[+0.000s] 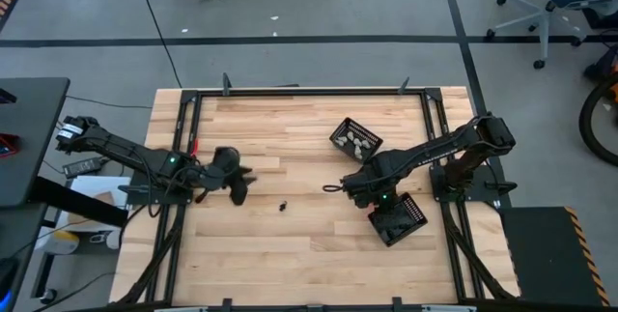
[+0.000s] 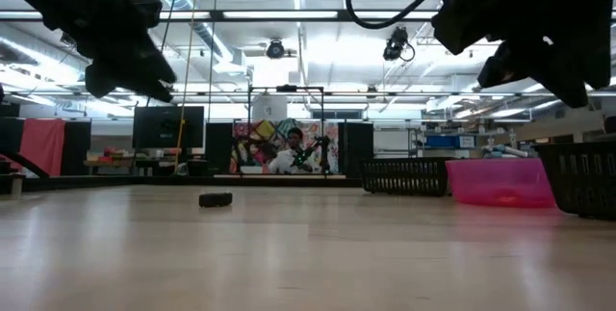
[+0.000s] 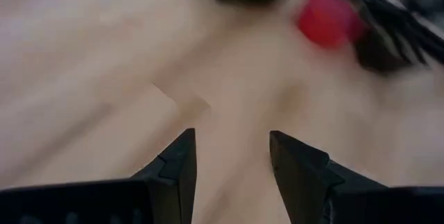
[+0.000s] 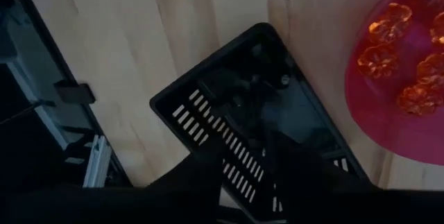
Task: Sort Halloween decoration
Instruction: Put the black skeleton toy into the bottom black basket
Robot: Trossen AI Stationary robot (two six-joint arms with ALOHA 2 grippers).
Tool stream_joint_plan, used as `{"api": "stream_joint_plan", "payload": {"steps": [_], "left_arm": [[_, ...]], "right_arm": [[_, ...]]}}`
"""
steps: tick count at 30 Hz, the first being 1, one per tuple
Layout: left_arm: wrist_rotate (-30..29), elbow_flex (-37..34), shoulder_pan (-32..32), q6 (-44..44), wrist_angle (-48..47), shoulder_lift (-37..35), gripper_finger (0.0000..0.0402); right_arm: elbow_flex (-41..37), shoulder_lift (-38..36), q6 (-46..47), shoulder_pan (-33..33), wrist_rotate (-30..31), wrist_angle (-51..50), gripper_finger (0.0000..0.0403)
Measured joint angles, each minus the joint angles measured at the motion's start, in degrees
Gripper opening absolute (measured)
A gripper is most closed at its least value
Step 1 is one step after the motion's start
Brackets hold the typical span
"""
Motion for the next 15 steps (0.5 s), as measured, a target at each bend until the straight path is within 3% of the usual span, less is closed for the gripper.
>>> {"api": "stream_joint_plan", "payload": {"steps": [4,6,9,15], "left_arm": [[13.66,0.09,-1.04,3.22,0.28,2.09,0.0155],[16.77,0.09,-2.61,4.04,0.54,4.15,0.0155],[17.27,0.09,-4.95,4.48,3.53,8.82,0.0155],[17.21,0.09,-6.17,2.33,9.9,18.07,0.0155]], "right_arm": [[0.02,0.0,0.48,-0.13,-1.08,0.0,0.0138],[0.23,0.0,1.65,-0.73,-1.15,0.73,0.0139],[1.52,0.02,4.27,-1.51,-0.31,4.63,0.0133],[4.68,0.0,5.44,-1.37,9.0,16.19,0.0115]]}}
